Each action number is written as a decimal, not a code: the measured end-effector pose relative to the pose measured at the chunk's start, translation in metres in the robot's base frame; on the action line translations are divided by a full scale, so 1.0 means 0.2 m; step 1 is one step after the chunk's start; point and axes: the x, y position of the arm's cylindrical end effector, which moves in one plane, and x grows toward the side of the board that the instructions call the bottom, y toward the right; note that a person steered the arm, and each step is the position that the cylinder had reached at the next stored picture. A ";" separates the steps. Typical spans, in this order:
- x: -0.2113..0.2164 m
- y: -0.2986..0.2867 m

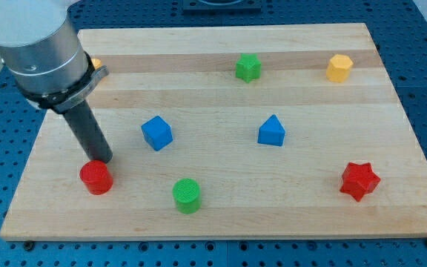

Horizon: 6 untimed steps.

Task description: Slide the red circle to the bottom left corner

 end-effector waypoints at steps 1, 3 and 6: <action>0.00 0.07; 0.15 0.11; 0.22 -0.14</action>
